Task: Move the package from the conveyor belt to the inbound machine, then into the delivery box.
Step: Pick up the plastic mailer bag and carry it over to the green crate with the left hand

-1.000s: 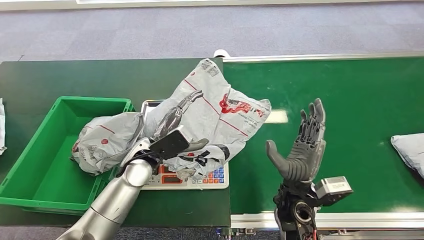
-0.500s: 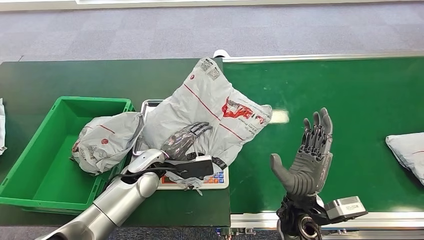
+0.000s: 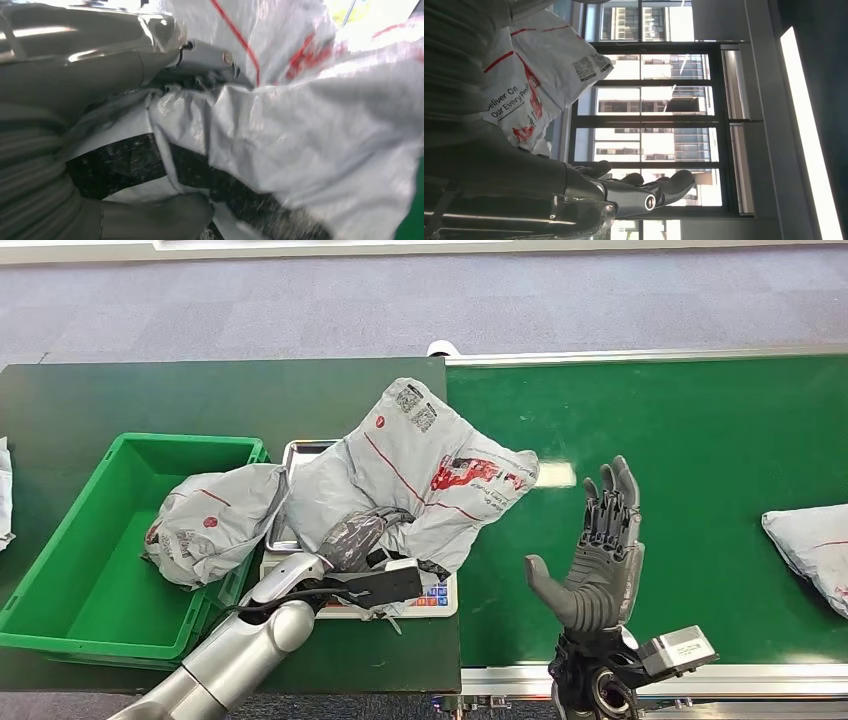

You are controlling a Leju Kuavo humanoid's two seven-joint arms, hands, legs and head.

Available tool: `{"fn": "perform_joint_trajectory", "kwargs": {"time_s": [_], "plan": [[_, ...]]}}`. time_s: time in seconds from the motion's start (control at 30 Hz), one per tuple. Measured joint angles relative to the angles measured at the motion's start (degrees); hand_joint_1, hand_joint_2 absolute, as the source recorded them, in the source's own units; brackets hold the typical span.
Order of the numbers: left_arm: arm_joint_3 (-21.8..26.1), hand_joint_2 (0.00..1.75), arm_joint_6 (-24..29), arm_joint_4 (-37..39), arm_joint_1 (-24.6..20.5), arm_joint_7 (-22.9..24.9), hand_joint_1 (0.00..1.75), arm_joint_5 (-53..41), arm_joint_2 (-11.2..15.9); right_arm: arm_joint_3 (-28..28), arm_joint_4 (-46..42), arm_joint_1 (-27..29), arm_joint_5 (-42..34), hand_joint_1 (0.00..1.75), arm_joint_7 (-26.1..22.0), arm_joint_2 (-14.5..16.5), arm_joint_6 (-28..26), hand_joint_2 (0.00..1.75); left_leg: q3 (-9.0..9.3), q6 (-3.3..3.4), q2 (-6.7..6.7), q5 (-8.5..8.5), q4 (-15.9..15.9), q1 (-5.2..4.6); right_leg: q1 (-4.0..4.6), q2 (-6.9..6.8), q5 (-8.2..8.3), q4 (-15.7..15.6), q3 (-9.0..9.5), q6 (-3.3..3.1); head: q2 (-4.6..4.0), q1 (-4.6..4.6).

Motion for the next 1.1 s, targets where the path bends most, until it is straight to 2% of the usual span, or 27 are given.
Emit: {"fn": "perform_joint_trajectory", "kwargs": {"time_s": [0.17, 0.3, 0.5, 0.6, 0.67, 0.73, 0.83, 1.0, 1.1], "plan": [[3.3, 1.75, 2.1, -6.2, 4.5, -3.1, 1.75, 4.9, -0.1, 0.0, 3.6, -1.4, -0.6, 0.00, 0.0, 0.7, 1.3, 1.75, -0.08, 0.00, -0.03, -0.01, 0.0, 0.00, 0.00, 0.00, -0.02, 0.0, -0.08, 0.01, 0.00, 0.01], [5.1, 1.75, 3.9, -8.5, 6.3, -5.7, 1.75, 7.4, -0.3, 0.0, 4.7, -1.8, -0.8, 0.00, 0.2, 1.1, 1.8, 1.75, -0.13, 0.00, -0.03, -0.01, 0.0, 0.00, 0.00, 0.00, -0.02, 0.0, -0.13, 0.02, 0.00, 0.01], [7.2, 1.75, 8.0, -10.1, 9.1, -13.0, 1.75, 14.3, -1.8, 0.0, 5.0, -1.9, -0.1, 0.00, 1.7, 1.4, 3.2, 1.75, -0.13, 0.00, -0.02, -0.01, 0.0, 0.00, 0.00, 0.00, -0.02, 0.0, -0.13, 0.02, 0.00, 0.01], [8.2, 1.75, 11.8, -11.7, 11.1, -18.1, 1.75, 16.1, -2.9, 0.0, 5.2, -1.9, 0.1, 0.00, 2.6, 1.5, 4.4, 1.75, -0.14, 0.00, -0.01, -0.02, 0.0, 0.00, 0.00, 0.00, -0.02, 0.0, -0.13, 0.02, 0.00, 0.01], [8.9, 1.75, 17.2, -13.6, 12.9, -22.6, 1.75, 14.9, -3.6, 0.1, 5.5, -1.9, 0.2, 0.00, 3.2, 1.5, 5.4, 1.75, -0.15, 0.00, -0.01, -0.02, 0.0, 0.00, 0.00, 0.00, -0.02, 0.0, -0.15, 0.02, 0.00, 0.00], [9.6, 1.75, 24.7, -16.1, 14.8, -26.0, 1.75, 10.9, -4.2, 0.3, 5.8, -1.9, 0.4, 0.00, 3.7, 1.6, 6.2, 1.75, -0.17, 0.00, -0.02, -0.03, 0.0, 0.00, 0.00, 0.00, -0.03, 0.0, -0.16, 0.02, 0.00, 0.01], [11.1, 1.75, 33.4, -19.7, 17.0, -27.7, 1.75, 5.9, -4.7, 0.4, 6.0, -2.0, 0.6, 0.00, 4.2, 1.6, 6.8, 1.75, -0.18, -0.01, -0.03, -0.04, 0.0, 0.00, 0.00, 0.00, -0.05, 0.0, -0.17, 0.01, 0.00, 0.01], [13.4, 1.75, 35.4, -23.4, 19.0, -29.0, 1.75, 2.9, -5.4, 0.7, 6.2, -2.0, 0.7, 0.00, 4.5, 1.6, 7.0, 1.75, -0.18, -0.01, -0.02, -0.03, 0.0, 0.00, 0.00, 0.00, -0.04, 0.0, -0.16, 0.01, 0.00, 0.00], [17.6, 1.75, 35.5, -27.2, 20.7, -31.3, 1.75, -5.2, -7.9, 1.0, 6.5, -2.3, 0.7, 0.00, 5.1, 1.6, 7.5, 1.75, -0.18, 0.00, 0.00, -0.03, 0.0, 0.00, 0.00, 0.00, -0.04, 0.0, -0.16, 0.01, 0.00, 0.02]]}}
